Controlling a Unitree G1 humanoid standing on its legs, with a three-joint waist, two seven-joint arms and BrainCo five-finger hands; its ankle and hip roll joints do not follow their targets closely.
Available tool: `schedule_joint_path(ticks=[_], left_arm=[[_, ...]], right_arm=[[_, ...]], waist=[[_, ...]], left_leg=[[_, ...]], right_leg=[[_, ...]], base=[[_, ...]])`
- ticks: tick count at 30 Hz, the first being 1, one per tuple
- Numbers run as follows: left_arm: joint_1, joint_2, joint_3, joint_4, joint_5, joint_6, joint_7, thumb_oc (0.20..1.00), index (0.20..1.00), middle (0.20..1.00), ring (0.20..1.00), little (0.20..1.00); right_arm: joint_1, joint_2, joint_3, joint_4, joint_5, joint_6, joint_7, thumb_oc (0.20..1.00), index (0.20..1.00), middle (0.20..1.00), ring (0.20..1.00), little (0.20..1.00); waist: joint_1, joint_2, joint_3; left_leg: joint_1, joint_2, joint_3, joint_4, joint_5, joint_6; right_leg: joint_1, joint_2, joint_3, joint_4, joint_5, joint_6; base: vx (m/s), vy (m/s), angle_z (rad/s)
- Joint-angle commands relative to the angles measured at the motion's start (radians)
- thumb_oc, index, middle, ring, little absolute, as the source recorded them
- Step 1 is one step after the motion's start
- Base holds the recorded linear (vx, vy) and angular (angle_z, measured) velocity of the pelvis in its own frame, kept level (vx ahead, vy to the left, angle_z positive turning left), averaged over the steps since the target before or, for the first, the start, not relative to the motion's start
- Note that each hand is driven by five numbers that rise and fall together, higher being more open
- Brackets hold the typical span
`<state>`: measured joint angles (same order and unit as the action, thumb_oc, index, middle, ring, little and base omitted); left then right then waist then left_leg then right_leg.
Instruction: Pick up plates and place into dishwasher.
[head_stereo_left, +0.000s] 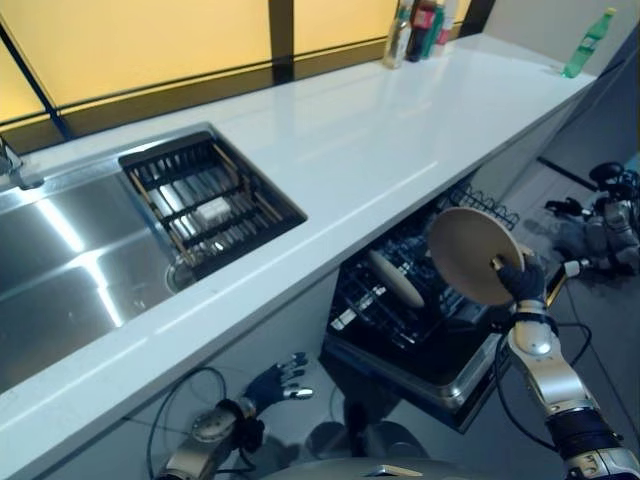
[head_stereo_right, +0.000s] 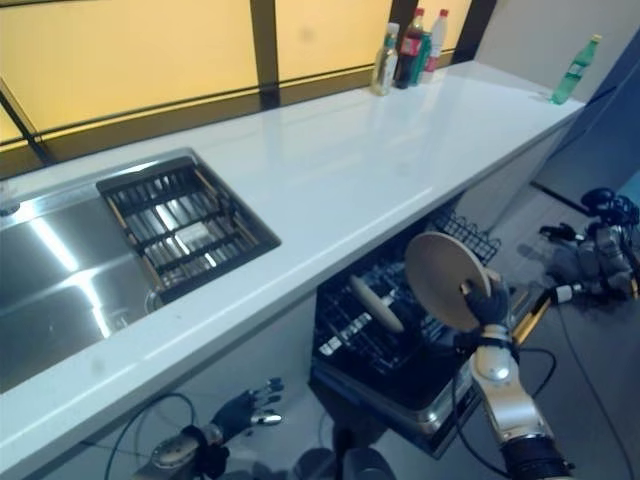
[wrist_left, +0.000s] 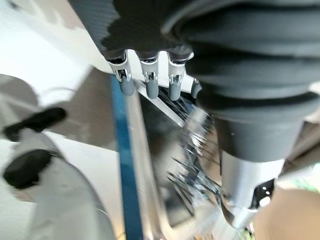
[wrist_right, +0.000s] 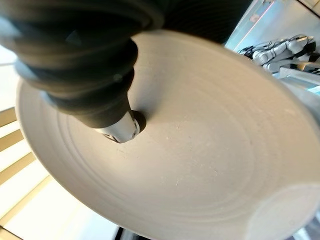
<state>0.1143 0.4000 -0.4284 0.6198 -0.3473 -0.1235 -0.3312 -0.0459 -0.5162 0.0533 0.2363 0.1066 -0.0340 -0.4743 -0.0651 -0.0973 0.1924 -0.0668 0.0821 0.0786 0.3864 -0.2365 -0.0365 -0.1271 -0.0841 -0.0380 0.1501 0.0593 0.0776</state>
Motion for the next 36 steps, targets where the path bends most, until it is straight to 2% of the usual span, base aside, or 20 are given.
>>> schedule_joint_path(ticks=[1,5,9,17,24,32,36], left_arm=[[0.003,0.016,0.057,0.034,0.097,-0.053,0.025,1.0,1.0,1.0,1.0,1.0],[0.0,0.031,0.074,0.14,0.234,-0.092,0.078,1.0,1.0,1.0,1.0,1.0],[-0.005,0.046,0.096,0.198,0.253,-0.086,0.092,1.0,1.0,1.0,1.0,1.0],[-0.082,0.091,0.094,0.274,0.215,-0.117,0.131,1.0,1.0,1.0,1.0,1.0],[-0.077,0.095,0.094,0.265,0.199,-0.113,0.146,1.0,1.0,1.0,1.0,1.0],[-0.087,0.104,0.032,0.187,0.145,-0.087,0.14,1.0,1.0,1.0,1.0,1.0],[-0.083,0.107,0.015,0.159,0.133,-0.074,0.137,1.0,1.0,1.0,1.0,1.0]], right_arm=[[-0.138,-0.014,-0.017,-0.013,-0.009,-0.062,-0.066,0.2,0.2,0.2,0.2,0.2],[-0.177,-0.005,-0.02,0.026,0.005,-0.077,-0.082,0.2,0.2,0.2,0.2,0.2],[-0.2,-0.017,-0.021,0.038,-0.009,-0.073,-0.096,0.2,0.2,0.2,0.2,0.2],[-0.387,-0.108,0.014,0.189,-0.004,-0.05,-0.177,0.2,0.2,0.2,0.2,0.2],[-0.463,-0.209,0.018,0.293,-0.034,-0.03,-0.169,0.2,0.2,0.2,0.2,0.2],[-0.616,-0.365,0.102,0.507,-0.086,-0.028,-0.178,0.2,0.2,0.2,0.2,0.2],[-0.663,-0.41,0.133,0.588,-0.114,-0.041,-0.128,0.2,0.2,0.2,0.2,0.2]], waist=[[0.031,0.004,0.049],[0.04,0.0,0.074],[0.048,0.004,0.098],[0.066,0.034,0.193],[0.069,0.069,0.217],[0.087,0.129,0.231],[0.095,0.151,0.231]], left_leg=[[-0.041,0.01,0.025,-0.005,0.01,0.076],[-0.076,0.025,0.017,0.053,-0.005,0.073],[-0.12,0.03,0.003,0.086,-0.001,0.069],[-0.248,0.041,-0.03,0.133,0.033,0.045],[-0.29,0.033,-0.046,0.143,0.043,0.033],[-0.322,0.017,-0.075,0.152,0.048,0.016],[-0.332,0.011,-0.087,0.158,0.049,0.01]], right_leg=[[-0.05,-0.065,0.024,0.072,0.003,0.102],[-0.074,-0.06,0.02,0.101,0.006,0.1],[-0.081,-0.053,0.02,0.108,0.001,0.096],[-0.128,-0.04,0.008,0.117,-0.006,0.072],[-0.158,-0.051,-0.002,0.128,-0.014,0.062],[-0.16,-0.077,-0.03,0.128,-0.031,0.049],[-0.165,-0.088,-0.039,0.138,-0.038,0.049]], base=[[-0.01,-0.143,0.08],[0.04,-0.115,0.17],[-0.01,-0.096,0.01],[-0.12,-0.037,0.14],[-0.03,0.038,0.1],[-0.01,0.049,0.03],[0.0,0.029,0.08]])
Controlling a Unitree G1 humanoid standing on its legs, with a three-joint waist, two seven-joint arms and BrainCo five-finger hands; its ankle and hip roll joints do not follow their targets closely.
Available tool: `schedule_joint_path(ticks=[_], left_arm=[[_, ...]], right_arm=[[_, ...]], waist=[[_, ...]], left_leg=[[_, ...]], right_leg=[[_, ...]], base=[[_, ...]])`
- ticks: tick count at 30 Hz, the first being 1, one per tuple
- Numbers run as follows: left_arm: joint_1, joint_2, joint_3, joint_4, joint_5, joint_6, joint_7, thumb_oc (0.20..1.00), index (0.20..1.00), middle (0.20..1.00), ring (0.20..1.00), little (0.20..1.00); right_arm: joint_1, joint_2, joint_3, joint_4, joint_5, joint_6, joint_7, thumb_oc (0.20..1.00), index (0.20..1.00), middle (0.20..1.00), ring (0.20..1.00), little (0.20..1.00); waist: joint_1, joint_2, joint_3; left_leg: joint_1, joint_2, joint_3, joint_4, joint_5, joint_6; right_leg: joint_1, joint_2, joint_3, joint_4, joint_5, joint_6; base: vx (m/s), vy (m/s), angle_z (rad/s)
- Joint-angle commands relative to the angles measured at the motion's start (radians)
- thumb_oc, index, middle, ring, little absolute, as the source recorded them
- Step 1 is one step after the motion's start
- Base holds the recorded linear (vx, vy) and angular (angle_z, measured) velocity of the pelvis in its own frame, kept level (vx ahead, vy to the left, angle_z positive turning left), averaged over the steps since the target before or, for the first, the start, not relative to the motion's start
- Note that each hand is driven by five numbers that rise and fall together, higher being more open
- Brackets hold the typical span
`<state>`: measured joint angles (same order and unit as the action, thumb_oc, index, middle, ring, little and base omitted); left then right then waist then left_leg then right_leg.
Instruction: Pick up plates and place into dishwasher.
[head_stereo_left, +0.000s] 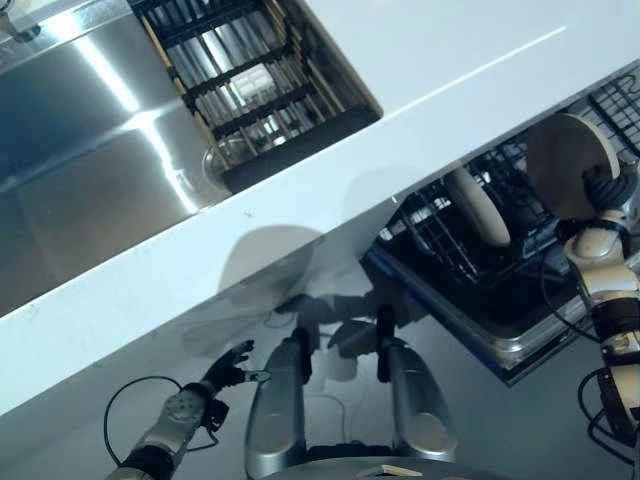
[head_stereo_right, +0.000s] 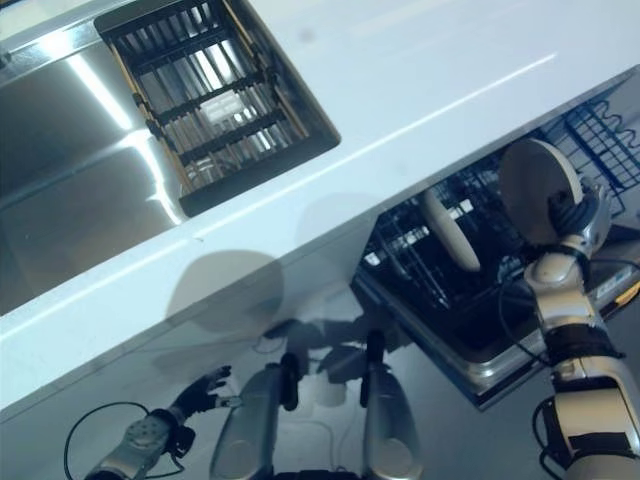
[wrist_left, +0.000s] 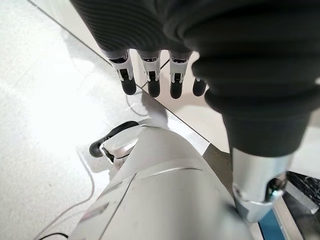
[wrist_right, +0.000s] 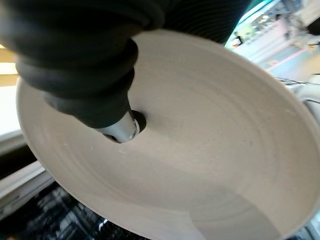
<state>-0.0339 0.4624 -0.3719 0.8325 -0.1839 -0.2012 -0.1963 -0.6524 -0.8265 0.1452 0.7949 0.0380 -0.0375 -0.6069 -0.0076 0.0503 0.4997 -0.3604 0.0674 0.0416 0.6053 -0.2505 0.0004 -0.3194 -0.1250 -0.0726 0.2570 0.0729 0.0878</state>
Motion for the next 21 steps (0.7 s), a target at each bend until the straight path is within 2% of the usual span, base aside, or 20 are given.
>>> schedule_joint_path(ticks=[1,7,13,21], left_arm=[[0.063,0.047,-0.049,-0.055,-0.032,0.003,0.002,1.0,1.0,1.0,1.0,1.0],[0.042,0.06,-0.073,-0.066,-0.075,-0.017,-0.001,1.0,1.0,1.0,1.0,1.0],[0.066,0.043,-0.065,-0.09,-0.097,-0.016,0.019,1.0,1.0,1.0,1.0,1.0],[0.096,0.049,-0.067,-0.112,-0.094,-0.011,0.019,1.0,1.0,1.0,1.0,1.0]], right_arm=[[-0.072,-0.104,0.06,0.06,-0.054,-0.045,0.025,0.2,0.2,0.2,0.2,0.2],[-0.151,-0.106,0.132,0.183,-0.049,-0.058,0.077,0.2,0.2,0.2,0.2,0.2],[-0.144,-0.081,0.128,0.211,-0.059,-0.054,0.082,0.2,0.2,0.2,0.2,0.2],[-0.111,-0.089,0.116,0.229,-0.085,-0.059,0.09,0.2,0.2,0.2,0.2,0.2]], waist=[[0.042,0.008,-0.075],[0.054,0.029,-0.059],[0.056,0.044,-0.046],[0.059,0.047,-0.04]], left_leg=[[-0.043,0.023,-0.053,-0.059,0.064,-0.028],[-0.066,0.017,-0.066,-0.046,0.07,-0.033],[-0.086,0.014,-0.072,0.061,0.015,-0.023],[-0.103,0.013,-0.073,0.154,-0.032,-0.013]], right_leg=[[0.026,-0.05,-0.006,0.031,-0.053,0.038],[0.02,-0.059,-0.018,0.037,-0.062,0.026],[0.003,-0.056,-0.002,0.12,-0.097,0.004],[-0.009,-0.054,0.011,0.201,-0.13,-0.001]], base=[[-0.01,0.001,0.11],[-0.03,0.0,0.08],[0.01,0.027,0.06],[0.02,-0.016,0.0]])
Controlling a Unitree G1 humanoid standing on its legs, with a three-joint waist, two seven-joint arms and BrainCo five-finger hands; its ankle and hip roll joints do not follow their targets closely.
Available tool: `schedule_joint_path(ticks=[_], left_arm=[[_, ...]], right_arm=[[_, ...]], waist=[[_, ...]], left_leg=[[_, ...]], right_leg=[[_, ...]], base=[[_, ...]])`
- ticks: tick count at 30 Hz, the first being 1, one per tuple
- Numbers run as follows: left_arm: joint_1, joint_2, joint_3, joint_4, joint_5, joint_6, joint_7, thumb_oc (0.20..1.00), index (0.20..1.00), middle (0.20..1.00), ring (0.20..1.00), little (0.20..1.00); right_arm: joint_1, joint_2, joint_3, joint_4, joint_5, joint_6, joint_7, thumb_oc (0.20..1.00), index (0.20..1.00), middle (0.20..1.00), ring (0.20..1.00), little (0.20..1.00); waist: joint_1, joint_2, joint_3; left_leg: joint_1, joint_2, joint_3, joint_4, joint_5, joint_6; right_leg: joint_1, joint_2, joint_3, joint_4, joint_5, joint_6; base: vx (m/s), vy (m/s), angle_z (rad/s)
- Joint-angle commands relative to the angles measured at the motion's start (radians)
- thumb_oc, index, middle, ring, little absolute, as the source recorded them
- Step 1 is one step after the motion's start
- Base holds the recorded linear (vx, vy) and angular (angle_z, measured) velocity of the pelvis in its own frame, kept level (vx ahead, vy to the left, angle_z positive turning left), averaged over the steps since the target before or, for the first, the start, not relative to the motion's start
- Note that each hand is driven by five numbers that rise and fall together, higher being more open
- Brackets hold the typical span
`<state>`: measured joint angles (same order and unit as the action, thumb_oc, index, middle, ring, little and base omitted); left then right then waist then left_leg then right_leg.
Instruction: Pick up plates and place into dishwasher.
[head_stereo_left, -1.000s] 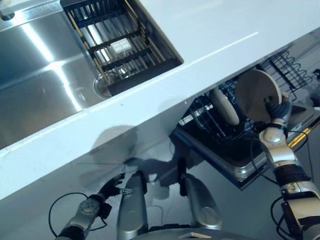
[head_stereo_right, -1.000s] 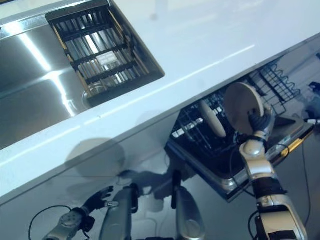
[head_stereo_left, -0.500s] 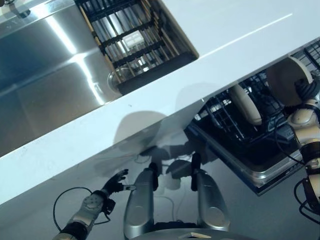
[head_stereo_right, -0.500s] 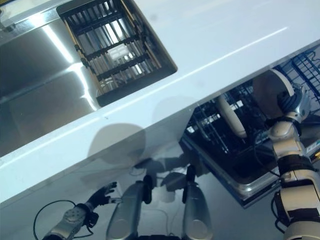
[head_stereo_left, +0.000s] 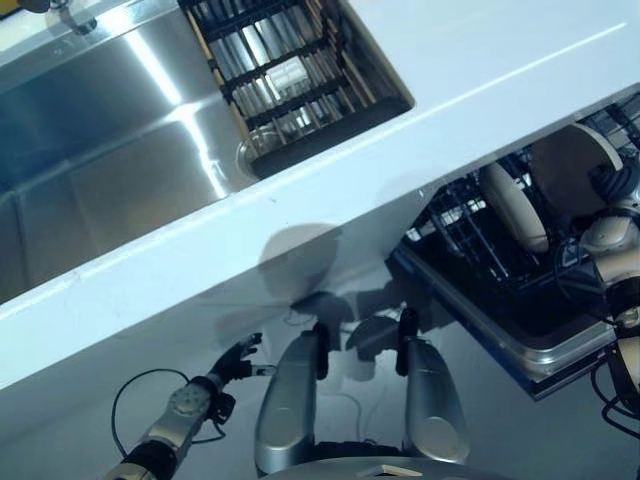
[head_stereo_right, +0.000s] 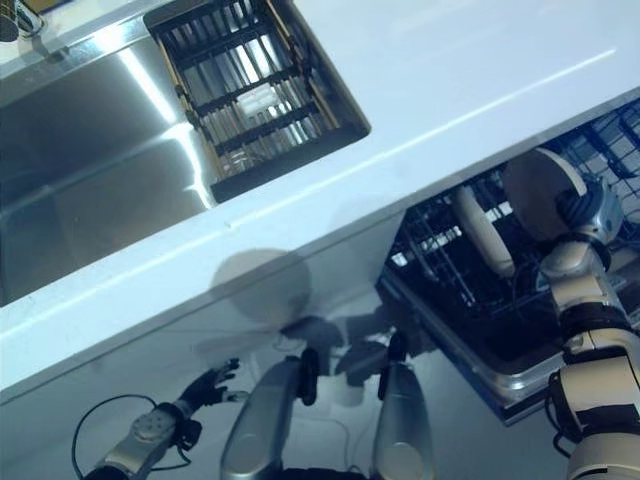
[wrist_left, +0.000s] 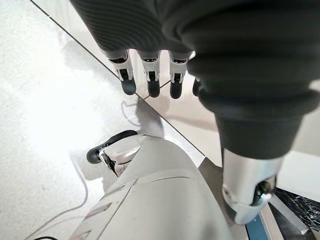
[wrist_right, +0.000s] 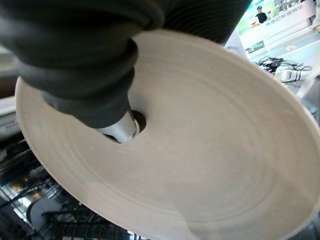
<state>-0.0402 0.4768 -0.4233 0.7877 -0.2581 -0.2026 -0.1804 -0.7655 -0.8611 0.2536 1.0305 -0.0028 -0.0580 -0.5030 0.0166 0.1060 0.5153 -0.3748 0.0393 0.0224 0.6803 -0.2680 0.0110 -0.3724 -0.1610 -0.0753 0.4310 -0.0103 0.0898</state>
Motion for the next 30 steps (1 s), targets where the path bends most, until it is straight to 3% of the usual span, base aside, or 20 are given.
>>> schedule_joint_path(ticks=[1,9,16,25,26,27,30], left_arm=[[0.102,0.037,-0.017,-0.07,-0.022,-0.01,0.001,1.0,1.0,1.0,1.0,1.0],[0.096,0.038,-0.038,-0.073,-0.038,-0.021,0.004,1.0,1.0,1.0,1.0,1.0],[0.084,0.047,-0.05,-0.089,-0.052,-0.023,0.004,1.0,1.0,1.0,1.0,1.0],[0.087,0.05,-0.062,-0.119,-0.073,-0.039,0.001,1.0,1.0,1.0,1.0,1.0],[0.09,0.051,-0.061,-0.123,-0.072,-0.038,0.001,1.0,1.0,1.0,1.0,1.0],[0.091,0.051,-0.06,-0.123,-0.071,-0.038,0.001,1.0,1.0,1.0,1.0,1.0],[0.095,0.051,-0.064,-0.128,-0.07,-0.035,0.005,1.0,1.0,1.0,1.0,1.0]], right_arm=[[0.0,-0.058,0.008,-0.004,-0.049,-0.04,-0.015,0.2,0.2,0.2,0.2,0.2],[-0.04,-0.076,0.055,0.036,-0.181,-0.044,-0.052,0.2,0.2,0.2,0.2,0.2],[-0.065,-0.059,0.111,0.083,-0.194,-0.05,-0.024,0.2,0.2,0.2,0.2,0.2],[-0.094,-0.045,0.12,0.142,-0.179,0.018,0.004,0.206,0.206,0.206,0.206,0.206],[-0.098,-0.046,0.119,0.145,-0.177,0.025,0.008,0.523,0.523,0.523,0.523,0.523],[-0.101,-0.047,0.119,0.148,-0.176,0.029,0.014,1.0,1.0,1.0,1.0,1.0],[-0.108,-0.054,0.12,0.154,-0.166,0.035,0.018,1.0,1.0,1.0,1.0,1.0]], waist=[[0.034,-0.008,-0.054],[0.034,0.005,-0.037],[0.045,0.013,-0.034],[0.053,0.03,-0.025],[0.054,0.031,-0.023],[0.054,0.031,-0.023],[0.053,0.032,-0.021]], left_leg=[[-0.09,0.041,-0.054,0.085,-0.016,-0.024],[-0.105,0.042,-0.058,0.097,-0.007,-0.032],[-0.117,0.044,-0.065,0.085,0.02,-0.04],[-0.122,0.039,-0.069,0.082,0.04,-0.045],[-0.123,0.038,-0.068,0.083,0.041,-0.045],[-0.123,0.039,-0.067,0.083,0.042,-0.045],[-0.119,0.041,-0.064,0.076,0.049,-0.046]], right_leg=[[0.042,-0.018,0.015,0.033,-0.049,-0.003],[0.028,-0.018,0.02,0.05,-0.053,0.0],[0.029,-0.019,0.01,0.043,-0.057,-0.004],[0.023,-0.026,0.001,0.057,-0.067,-0.012],[0.022,-0.027,0.001,0.059,-0.066,-0.012],[0.021,-0.027,0.001,0.06,-0.066,-0.012],[0.022,-0.029,0.002,0.059,-0.064,-0.011]], base=[[0.01,-0.004,-0.04],[0.0,-0.001,-0.01],[0.0,0.0,0.0],[0.0,0.013,0.02],[-0.01,0.014,0.03],[0.0,0.0,0.0],[0.0,0.0,0.0]])
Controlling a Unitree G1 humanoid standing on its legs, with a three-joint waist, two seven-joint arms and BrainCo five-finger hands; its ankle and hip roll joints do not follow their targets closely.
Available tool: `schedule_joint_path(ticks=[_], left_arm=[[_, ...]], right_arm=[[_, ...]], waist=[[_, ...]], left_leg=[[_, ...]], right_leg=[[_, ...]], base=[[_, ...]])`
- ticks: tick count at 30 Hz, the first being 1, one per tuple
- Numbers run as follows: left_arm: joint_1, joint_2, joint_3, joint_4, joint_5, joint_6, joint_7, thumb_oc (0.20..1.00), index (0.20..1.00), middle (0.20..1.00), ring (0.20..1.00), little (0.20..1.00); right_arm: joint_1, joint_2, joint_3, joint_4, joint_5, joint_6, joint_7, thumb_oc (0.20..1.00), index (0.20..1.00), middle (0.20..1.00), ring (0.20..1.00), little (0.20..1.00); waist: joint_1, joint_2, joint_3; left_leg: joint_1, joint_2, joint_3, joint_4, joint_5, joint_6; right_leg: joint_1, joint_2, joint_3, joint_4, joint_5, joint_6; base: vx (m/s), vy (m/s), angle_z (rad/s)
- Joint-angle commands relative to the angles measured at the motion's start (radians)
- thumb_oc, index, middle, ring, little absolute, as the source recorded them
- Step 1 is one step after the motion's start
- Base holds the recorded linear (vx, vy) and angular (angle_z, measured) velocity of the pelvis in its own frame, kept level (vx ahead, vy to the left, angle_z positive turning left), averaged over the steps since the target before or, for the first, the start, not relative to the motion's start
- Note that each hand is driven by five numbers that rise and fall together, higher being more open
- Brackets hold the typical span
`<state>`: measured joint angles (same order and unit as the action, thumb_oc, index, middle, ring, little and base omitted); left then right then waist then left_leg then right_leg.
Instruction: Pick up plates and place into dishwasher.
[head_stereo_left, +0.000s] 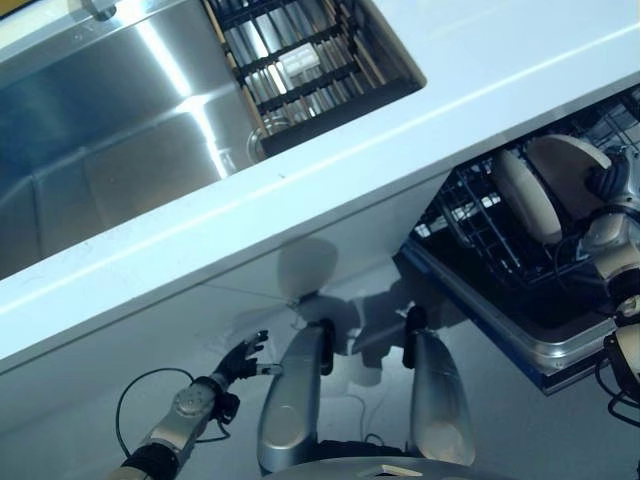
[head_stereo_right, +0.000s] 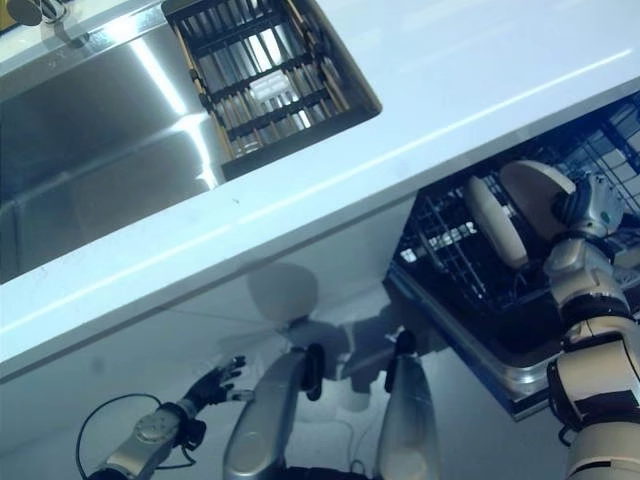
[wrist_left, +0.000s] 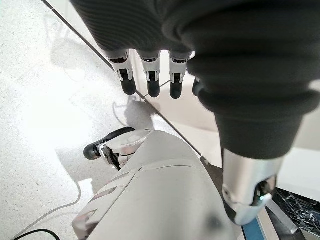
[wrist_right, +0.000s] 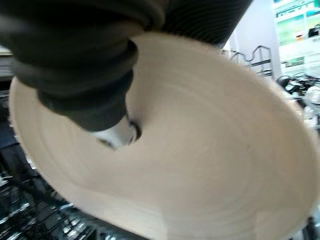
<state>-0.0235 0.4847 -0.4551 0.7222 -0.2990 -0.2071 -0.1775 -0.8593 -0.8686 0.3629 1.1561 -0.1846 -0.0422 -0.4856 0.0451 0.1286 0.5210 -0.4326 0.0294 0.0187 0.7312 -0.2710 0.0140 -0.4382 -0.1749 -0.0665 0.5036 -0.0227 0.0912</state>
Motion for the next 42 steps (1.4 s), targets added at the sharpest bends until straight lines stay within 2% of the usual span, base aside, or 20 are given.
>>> schedule_joint_path(ticks=[1,4,11,15,20,23,25,33,38,40,42], left_arm=[[0.081,0.043,-0.033,-0.064,-0.031,-0.031,0.004,1.0,1.0,1.0,1.0,1.0],[0.087,0.041,-0.033,-0.07,-0.027,-0.032,0.005,1.0,1.0,1.0,1.0,1.0],[0.118,0.025,-0.006,-0.059,-0.026,-0.035,0.01,1.0,1.0,1.0,1.0,1.0],[0.148,-0.002,0.027,-0.044,-0.019,-0.043,0.018,1.0,1.0,1.0,1.0,1.0],[0.15,-0.052,0.035,0.0,0.004,-0.06,0.033,1.0,1.0,1.0,1.0,1.0],[0.142,-0.065,0.022,0.017,0.007,-0.063,0.038,1.0,1.0,1.0,1.0,1.0],[0.137,-0.072,0.007,0.029,0.007,-0.07,0.044,1.0,1.0,1.0,1.0,1.0],[0.134,-0.081,-0.026,0.036,-0.003,-0.079,0.058,1.0,1.0,1.0,1.0,1.0],[0.129,-0.089,-0.044,0.052,-0.023,-0.093,0.067,1.0,1.0,1.0,1.0,1.0],[0.129,-0.092,-0.052,0.053,-0.02,-0.091,0.067,1.0,1.0,1.0,1.0,1.0],[0.129,-0.091,-0.069,0.059,-0.02,-0.095,0.066,1.0,1.0,1.0,1.0,1.0]], right_arm=[[-0.015,-0.051,0.008,0.029,0.015,0.016,0.003,1.0,1.0,1.0,1.0,1.0],[-0.013,-0.057,0.001,0.026,0.037,0.004,0.008,1.0,1.0,1.0,1.0,1.0],[0.064,-0.069,-0.094,-0.115,0.23,-0.153,0.005,1.0,1.0,1.0,1.0,1.0],[0.203,-0.052,-0.231,-0.348,0.412,-0.234,-0.021,1.0,1.0,1.0,1.0,1.0],[0.319,0.054,-0.456,-0.492,0.559,-0.393,-0.134,1.0,1.0,1.0,1.0,1.0],[0.309,0.076,-0.512,-0.467,0.557,-0.388,-0.177,1.0,1.0,1.0,1.0,1.0],[0.292,0.073,-0.515,-0.445,0.571,-0.354,-0.175,1.0,1.0,1.0,1.0,1.0],[0.24,0.067,-0.458,-0.322,0.71,-0.262,-0.059,1.0,1.0,1.0,1.0,1.0],[0.205,0.078,-0.464,-0.171,0.751,-0.266,-0.115,1.0,1.0,1.0,1.0,1.0],[0.187,0.08,-0.474,-0.119,0.748,-0.25,-0.152,1.0,1.0,1.0,1.0,1.0],[0.162,0.079,-0.481,-0.061,0.773,-0.236,-0.15,1.0,1.0,1.0,1.0,1.0]], waist=[[0.023,0.011,-0.026],[0.019,0.012,-0.028],[-0.001,-0.002,-0.037],[-0.031,-0.018,-0.043],[-0.058,-0.022,-0.047],[-0.06,-0.019,-0.053],[-0.057,-0.016,-0.053],[-0.048,0.004,-0.044],[-0.041,0.022,-0.042],[-0.034,0.029,-0.042],[-0.027,0.035,-0.043]], left_leg=[[-0.06,0.052,-0.058,0.026,0.053,-0.049],[-0.057,0.053,-0.054,0.027,0.054,-0.05],[-0.023,0.061,-0.041,0.005,0.051,-0.054],[0.006,0.068,-0.031,-0.022,0.048,-0.055],[0.022,0.068,-0.024,-0.024,0.031,-0.053],[0.019,0.062,-0.023,-0.023,0.033,-0.054],[0.016,0.059,-0.024,-0.017,0.033,-0.055],[0.002,0.053,-0.028,-0.006,0.055,-0.06],[0.002,0.055,-0.033,-0.009,0.072,-0.062],[0.001,0.056,-0.037,-0.002,0.072,-0.063],[-0.004,0.052,-0.043,0.002,0.081,-0.065]], right_leg=[[0.088,-0.015,-0.005,-0.013,-0.052,-0.012],[0.087,-0.015,0.0,-0.011,-0.053,-0.014],[0.114,-0.014,0.012,-0.027,-0.056,-0.017],[0.135,-0.011,0.025,-0.044,-0.056,-0.018],[0.146,-0.007,0.039,-0.049,-0.059,-0.013],[0.144,-0.01,0.039,-0.053,-0.054,-0.012],[0.144,-0.011,0.039,-0.051,-0.053,-0.013],[0.14,-0.015,0.032,-0.042,-0.052,-0.026],[0.143,-0.014,0.024,-0.033,-0.061,-0.035],[0.148,-0.014,0.018,-0.031,-0.066,-0.038],[0.149,-0.016,0.013,-0.029,-0.066,-0.04]], base=[[0.0,0.0,0.0],[0.0,0.022,-0.01],[0.02,0.025,-0.01],[0.05,0.036,-0.03],[0.03,0.015,-0.09],[0.01,0.008,-0.04],[0.0,0.0,0.0],[0.0,0.0,0.0],[0.0,0.014,0.0],[0.0,0.0,0.0],[0.0,0.0,0.0]])
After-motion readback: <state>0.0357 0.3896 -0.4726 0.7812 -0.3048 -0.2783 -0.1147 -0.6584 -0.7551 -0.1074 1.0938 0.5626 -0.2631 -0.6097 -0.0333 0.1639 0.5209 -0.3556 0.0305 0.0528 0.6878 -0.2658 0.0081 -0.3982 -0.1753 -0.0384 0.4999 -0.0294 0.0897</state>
